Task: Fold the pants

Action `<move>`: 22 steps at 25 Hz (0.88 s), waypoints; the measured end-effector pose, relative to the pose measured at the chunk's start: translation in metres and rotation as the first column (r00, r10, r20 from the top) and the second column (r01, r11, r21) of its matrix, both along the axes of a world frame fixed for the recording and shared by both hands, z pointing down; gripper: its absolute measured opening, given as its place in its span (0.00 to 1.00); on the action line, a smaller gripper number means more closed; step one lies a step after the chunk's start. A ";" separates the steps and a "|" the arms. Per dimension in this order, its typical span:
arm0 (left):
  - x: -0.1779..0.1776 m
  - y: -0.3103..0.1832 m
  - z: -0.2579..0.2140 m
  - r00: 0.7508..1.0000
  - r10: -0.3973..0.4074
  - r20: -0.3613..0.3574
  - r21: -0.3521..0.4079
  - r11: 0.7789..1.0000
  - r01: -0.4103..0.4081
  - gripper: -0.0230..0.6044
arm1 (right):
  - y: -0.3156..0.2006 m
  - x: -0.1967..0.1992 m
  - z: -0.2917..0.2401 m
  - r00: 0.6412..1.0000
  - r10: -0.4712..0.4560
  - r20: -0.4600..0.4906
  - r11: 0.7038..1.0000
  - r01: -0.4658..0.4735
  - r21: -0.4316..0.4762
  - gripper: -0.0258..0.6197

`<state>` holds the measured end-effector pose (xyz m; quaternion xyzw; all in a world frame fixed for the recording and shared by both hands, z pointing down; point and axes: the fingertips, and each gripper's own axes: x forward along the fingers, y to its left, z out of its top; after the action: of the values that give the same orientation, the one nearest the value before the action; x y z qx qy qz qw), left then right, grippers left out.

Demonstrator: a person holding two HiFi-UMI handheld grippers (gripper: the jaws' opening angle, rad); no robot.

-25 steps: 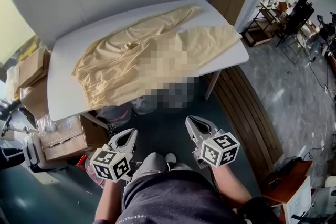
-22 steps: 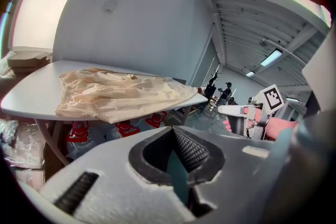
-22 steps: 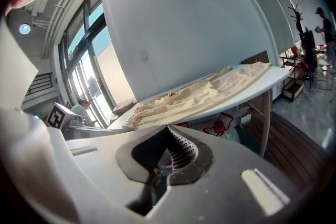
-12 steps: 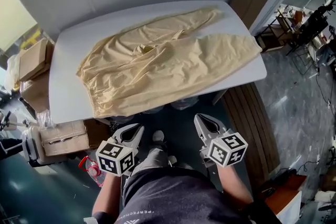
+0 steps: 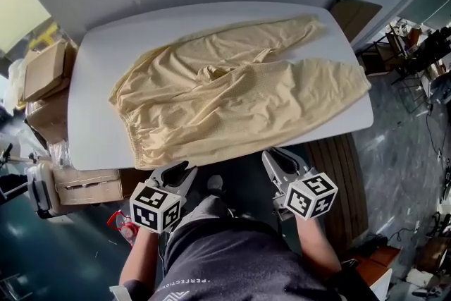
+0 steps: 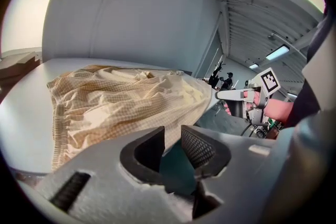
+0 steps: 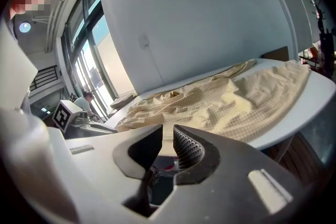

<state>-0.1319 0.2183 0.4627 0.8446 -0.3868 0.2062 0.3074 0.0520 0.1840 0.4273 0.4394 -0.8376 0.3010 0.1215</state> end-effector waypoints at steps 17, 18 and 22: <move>-0.082 -0.004 0.029 0.964 -0.022 0.266 -0.055 0.998 0.038 0.37 | -0.033 -0.092 0.017 0.969 -0.247 0.021 0.965 0.247 -0.086 0.13; -0.080 -0.004 0.031 0.964 -0.010 0.266 -0.069 0.997 0.029 0.41 | -0.035 -0.095 0.018 0.966 -0.257 0.027 0.962 0.258 -0.090 0.13; -0.070 -0.005 0.044 0.955 0.055 0.293 -0.101 0.995 -0.026 0.54 | -0.040 -0.105 0.017 0.959 -0.280 0.032 0.955 0.282 -0.093 0.11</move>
<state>-0.2023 0.2129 0.5063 0.7963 -0.4006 0.3547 0.2821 -0.0530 0.1440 0.4439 0.3065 -0.8771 0.3251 0.1763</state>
